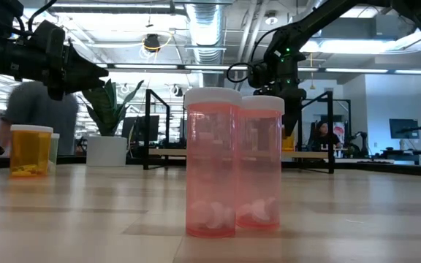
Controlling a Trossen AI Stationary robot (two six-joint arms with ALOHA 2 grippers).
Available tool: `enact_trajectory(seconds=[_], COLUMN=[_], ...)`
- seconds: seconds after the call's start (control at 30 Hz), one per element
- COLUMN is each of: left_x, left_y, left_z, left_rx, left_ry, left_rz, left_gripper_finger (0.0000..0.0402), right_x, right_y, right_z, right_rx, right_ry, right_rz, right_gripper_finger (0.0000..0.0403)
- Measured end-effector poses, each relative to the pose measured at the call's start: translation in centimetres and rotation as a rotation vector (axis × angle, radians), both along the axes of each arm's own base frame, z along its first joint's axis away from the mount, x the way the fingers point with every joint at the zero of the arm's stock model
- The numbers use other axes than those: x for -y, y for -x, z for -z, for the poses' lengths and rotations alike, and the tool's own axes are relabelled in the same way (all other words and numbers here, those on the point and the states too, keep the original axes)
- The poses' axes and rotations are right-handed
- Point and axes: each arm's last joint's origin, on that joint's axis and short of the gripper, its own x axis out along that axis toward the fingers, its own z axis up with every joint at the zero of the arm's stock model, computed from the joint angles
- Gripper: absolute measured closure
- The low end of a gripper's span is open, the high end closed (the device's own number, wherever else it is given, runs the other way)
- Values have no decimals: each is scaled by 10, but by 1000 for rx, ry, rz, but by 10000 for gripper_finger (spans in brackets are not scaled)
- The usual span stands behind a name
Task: Pick and place medicine bottles onto shelf by color
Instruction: Put the pill bottle on the shelf, then put the red pill bottle on the shelf
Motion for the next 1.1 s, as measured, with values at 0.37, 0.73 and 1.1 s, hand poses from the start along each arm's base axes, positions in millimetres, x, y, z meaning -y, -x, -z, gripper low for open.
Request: enact_trajectory(seconds=[0.37,0.73,1.1], left_x=[0,0,0], left_y=[0,0,0], left_z=[0,0,0], left_rx=[0,0,-1], left_ry=[0,0,0], left_rz=[0,-1,-1], left_gripper_finger=[193,193,193], right_x=[-3,-23,-67], right_y=[4,10,13], right_z=[-11,-39,-86], right_rx=[-14,17,148], right_ry=[29,58,113], right_rz=[77,124,193], right_gripper_finger=[72,44,44])
